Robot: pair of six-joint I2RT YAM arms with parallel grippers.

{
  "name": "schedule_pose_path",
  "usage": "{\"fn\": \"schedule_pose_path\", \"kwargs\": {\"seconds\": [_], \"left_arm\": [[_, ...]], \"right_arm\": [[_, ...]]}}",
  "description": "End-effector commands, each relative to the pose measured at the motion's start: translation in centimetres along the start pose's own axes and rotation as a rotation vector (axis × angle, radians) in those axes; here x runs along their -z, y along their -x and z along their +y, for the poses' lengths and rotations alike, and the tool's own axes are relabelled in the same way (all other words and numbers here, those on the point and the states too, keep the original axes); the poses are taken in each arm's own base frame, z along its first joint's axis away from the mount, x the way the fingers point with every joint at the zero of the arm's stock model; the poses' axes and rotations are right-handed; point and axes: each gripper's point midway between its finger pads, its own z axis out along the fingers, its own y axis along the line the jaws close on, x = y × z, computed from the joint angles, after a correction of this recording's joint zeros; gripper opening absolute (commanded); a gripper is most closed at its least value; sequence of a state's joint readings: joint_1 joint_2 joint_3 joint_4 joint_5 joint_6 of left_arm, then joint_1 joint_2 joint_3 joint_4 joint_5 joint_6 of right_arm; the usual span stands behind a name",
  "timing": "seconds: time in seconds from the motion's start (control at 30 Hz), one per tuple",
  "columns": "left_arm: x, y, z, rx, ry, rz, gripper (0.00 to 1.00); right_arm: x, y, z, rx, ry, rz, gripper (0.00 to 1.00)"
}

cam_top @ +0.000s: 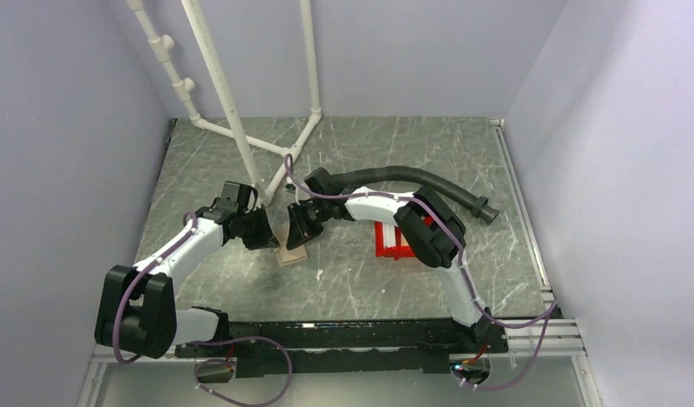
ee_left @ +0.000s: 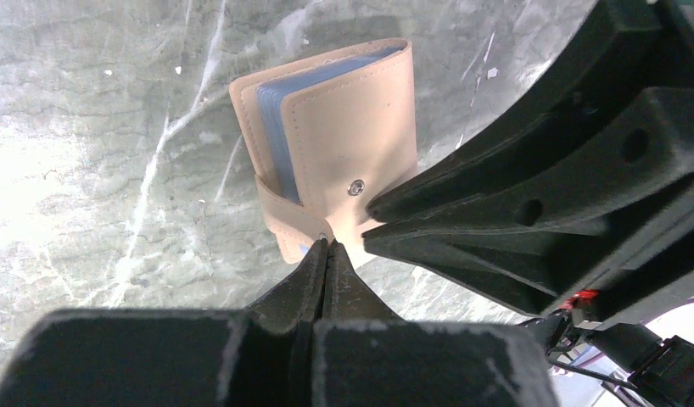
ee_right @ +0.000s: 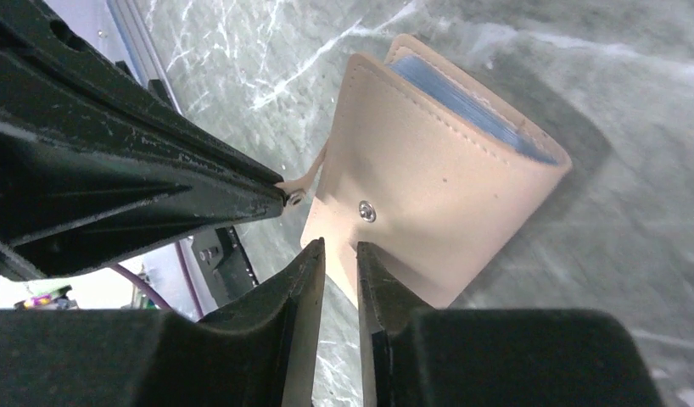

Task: Put the credit cards into the card holder
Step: Close the card holder at the center of the board.

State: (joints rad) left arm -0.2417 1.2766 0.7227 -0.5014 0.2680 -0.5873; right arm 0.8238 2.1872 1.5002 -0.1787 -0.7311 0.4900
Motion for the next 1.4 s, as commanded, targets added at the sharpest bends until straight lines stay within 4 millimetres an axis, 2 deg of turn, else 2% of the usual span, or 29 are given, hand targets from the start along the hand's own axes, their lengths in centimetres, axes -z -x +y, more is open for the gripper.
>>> {"fn": "schedule_pose_path", "kwargs": {"seconds": [0.0,0.1,0.17,0.27,0.3,0.37,0.5,0.67,0.8,0.97,1.03,1.13,1.37], "left_arm": [[0.4,1.1,-1.6,-0.018,-0.043,-0.013,0.00],[0.3,1.3,-1.4,-0.014,-0.035,-0.014,0.00],[0.2,1.2,-1.3,-0.014,-0.029,-0.010,0.00],[0.2,1.2,-1.4,-0.012,-0.034,-0.011,0.00],[0.3,1.3,-1.5,-0.013,-0.039,-0.014,0.00],[0.4,1.4,-1.9,-0.011,-0.052,-0.016,0.00],[0.6,1.8,-2.4,-0.012,-0.068,-0.023,0.00],[0.2,1.8,-2.1,-0.002,-0.048,-0.002,0.00],[0.2,1.5,-2.0,0.007,-0.043,0.002,0.00],[0.4,1.3,-1.7,0.003,-0.040,-0.014,0.00],[0.4,1.0,-1.7,0.005,-0.058,-0.019,0.00],[0.1,0.7,-1.9,0.019,-0.088,-0.027,0.00],[-0.3,0.1,-3.0,0.056,-0.171,-0.021,0.00]], "right_arm": [[3.5,2.9,0.7,0.076,-0.061,-0.099,0.25],[4.2,3.8,-0.6,0.047,-0.074,-0.113,0.27],[4.0,3.9,-1.2,0.032,-0.069,-0.111,0.28],[2.7,3.6,-2.0,0.014,-0.065,-0.091,0.28],[2.2,3.4,-2.0,0.009,-0.055,-0.084,0.24],[1.1,2.7,-2.1,0.005,-0.044,-0.070,0.25],[-0.7,1.1,-2.6,-0.012,-0.051,-0.042,0.19],[0.1,1.2,-2.5,0.023,-0.095,-0.072,0.18],[1.8,2.1,-1.5,0.066,-0.122,-0.108,0.29],[2.9,2.0,-1.1,0.019,-0.045,-0.124,0.51],[2.9,1.4,-1.4,-0.018,-0.010,-0.128,0.54],[2.4,0.9,-1.7,-0.044,0.015,-0.115,0.52],[2.0,1.9,0.5,-0.014,0.080,-0.154,0.33]]}}
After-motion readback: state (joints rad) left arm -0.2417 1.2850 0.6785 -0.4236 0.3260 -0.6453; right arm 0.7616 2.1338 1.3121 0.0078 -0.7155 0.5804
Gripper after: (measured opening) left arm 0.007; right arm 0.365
